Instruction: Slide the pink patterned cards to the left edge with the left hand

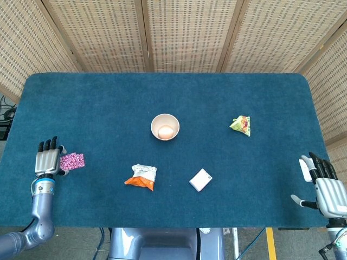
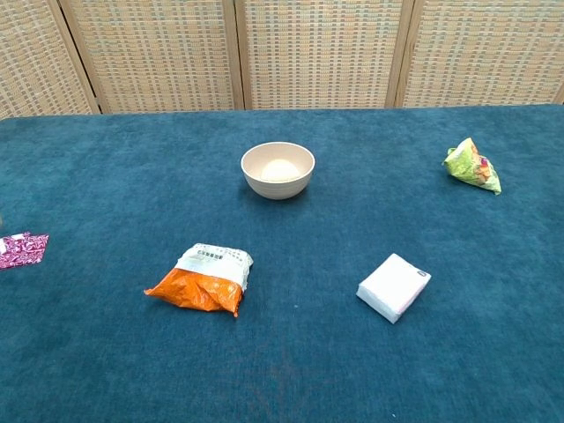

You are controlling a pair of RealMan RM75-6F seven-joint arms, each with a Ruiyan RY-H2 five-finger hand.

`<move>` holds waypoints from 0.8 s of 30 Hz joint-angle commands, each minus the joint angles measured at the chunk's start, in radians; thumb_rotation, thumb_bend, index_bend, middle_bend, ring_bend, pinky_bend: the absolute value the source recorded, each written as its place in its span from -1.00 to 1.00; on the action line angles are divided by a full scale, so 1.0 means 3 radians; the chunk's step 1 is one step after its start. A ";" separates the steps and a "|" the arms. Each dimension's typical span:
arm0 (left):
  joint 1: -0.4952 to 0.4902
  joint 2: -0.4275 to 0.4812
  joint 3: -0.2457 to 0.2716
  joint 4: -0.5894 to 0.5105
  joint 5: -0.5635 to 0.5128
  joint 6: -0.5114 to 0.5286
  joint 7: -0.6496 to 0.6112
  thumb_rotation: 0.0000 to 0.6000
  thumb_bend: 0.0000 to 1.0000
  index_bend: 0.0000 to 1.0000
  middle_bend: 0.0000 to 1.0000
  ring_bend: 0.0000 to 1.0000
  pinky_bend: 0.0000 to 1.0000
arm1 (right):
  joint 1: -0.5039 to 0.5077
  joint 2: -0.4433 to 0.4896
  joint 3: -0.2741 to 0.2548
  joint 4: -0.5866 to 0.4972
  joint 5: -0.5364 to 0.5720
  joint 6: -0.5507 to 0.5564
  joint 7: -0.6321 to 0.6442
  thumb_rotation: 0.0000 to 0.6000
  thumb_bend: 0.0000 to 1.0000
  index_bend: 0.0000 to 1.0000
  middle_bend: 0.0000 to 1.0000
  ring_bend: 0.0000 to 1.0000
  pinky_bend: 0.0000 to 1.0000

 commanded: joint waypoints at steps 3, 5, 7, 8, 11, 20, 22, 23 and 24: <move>0.0052 0.0066 -0.0049 -0.0134 0.0088 0.0027 -0.0204 1.00 -0.88 -0.32 -1.00 -1.00 -1.00 | -0.0001 0.0001 -0.0002 0.0001 -0.0002 0.0001 0.0002 1.00 -0.89 -1.00 -1.00 -1.00 -1.00; 0.0121 0.0150 -0.0072 -0.0305 0.0261 0.0096 -0.0445 1.00 -0.88 -0.32 -1.00 -1.00 -1.00 | 0.0000 -0.0003 -0.0001 0.0005 -0.0001 0.0000 -0.0003 1.00 -0.89 -1.00 -1.00 -1.00 -1.00; 0.0202 0.0231 -0.0059 -0.0465 0.0486 0.0194 -0.0681 1.00 -0.87 -0.32 -1.00 -1.00 -1.00 | 0.0003 -0.0008 -0.0001 0.0008 -0.0003 -0.0002 -0.0015 1.00 -0.89 -1.00 -1.00 -1.00 -1.00; 0.0232 0.0258 -0.0048 -0.0519 0.0569 0.0232 -0.0758 1.00 -0.87 -0.32 -1.00 -1.00 -1.00 | 0.0003 -0.0010 -0.0001 0.0008 -0.0003 -0.0003 -0.0019 1.00 -0.89 -1.00 -1.00 -1.00 -1.00; 0.0367 0.0371 0.0047 -0.0727 0.0933 0.0411 -0.1025 1.00 -0.88 -0.34 -1.00 -1.00 -1.00 | 0.0006 -0.0021 -0.0005 0.0009 -0.0013 -0.0001 -0.0056 1.00 -0.89 -1.00 -1.00 -1.00 -1.00; 0.0758 0.0494 0.0539 -0.0864 0.1868 0.0963 -0.1236 1.00 -0.96 -0.96 -1.00 -1.00 -1.00 | 0.0023 -0.0110 -0.0023 0.0022 -0.0069 0.0025 -0.0310 1.00 -0.89 -1.00 -1.00 -1.00 -1.00; 0.0812 0.0510 0.0620 -0.0819 0.1997 0.1030 -0.1180 1.00 -0.97 -1.00 -1.00 -1.00 -1.00 | 0.0028 -0.0146 -0.0033 0.0034 -0.0091 0.0032 -0.0391 1.00 -0.89 -1.00 -1.00 -1.00 -1.00; 0.0829 0.0513 0.0638 -0.0803 0.2038 0.1055 -0.1157 1.00 -0.98 -1.00 -1.00 -1.00 -1.00 | 0.0028 -0.0159 -0.0035 0.0035 -0.0096 0.0037 -0.0415 1.00 -0.89 -1.00 -1.00 -1.00 -1.00; 0.0850 0.0520 0.0668 -0.0779 0.2098 0.1095 -0.1097 1.00 -0.98 -1.00 -1.00 -1.00 -1.00 | 0.0030 -0.0171 -0.0038 0.0039 -0.0105 0.0041 -0.0451 1.00 -0.89 -1.00 -1.00 -1.00 -1.00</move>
